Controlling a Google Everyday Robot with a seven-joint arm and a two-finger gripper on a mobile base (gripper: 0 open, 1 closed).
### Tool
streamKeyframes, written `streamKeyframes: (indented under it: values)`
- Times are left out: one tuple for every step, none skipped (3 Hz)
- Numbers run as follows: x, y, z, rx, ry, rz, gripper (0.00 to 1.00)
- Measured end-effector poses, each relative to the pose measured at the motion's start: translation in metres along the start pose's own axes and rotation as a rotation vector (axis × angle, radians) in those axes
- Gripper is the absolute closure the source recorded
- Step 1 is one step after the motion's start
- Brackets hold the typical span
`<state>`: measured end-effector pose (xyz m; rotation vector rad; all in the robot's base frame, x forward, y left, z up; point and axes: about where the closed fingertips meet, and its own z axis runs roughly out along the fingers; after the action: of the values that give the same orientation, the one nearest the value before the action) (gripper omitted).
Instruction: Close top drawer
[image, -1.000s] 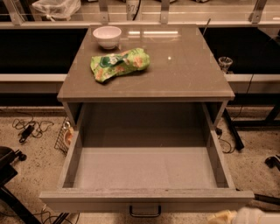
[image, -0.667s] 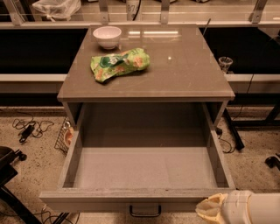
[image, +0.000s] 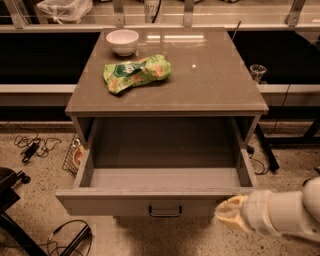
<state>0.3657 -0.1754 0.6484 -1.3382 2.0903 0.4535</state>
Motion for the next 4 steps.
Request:
streamKeyframes:
  values:
    - [-0.015, -0.035, 0.021, -0.003, -0.027, -0.011, 1.0]
    - [-0.015, -0.035, 0.021, -0.003, -0.027, -0.011, 1.0]
    - [-0.05, -0.078, 0.048, -0.016, -0.043, -0.046, 1.0]
    - [-0.067, -0.095, 0.058, -0.022, -0.048, -0.063, 1.0]
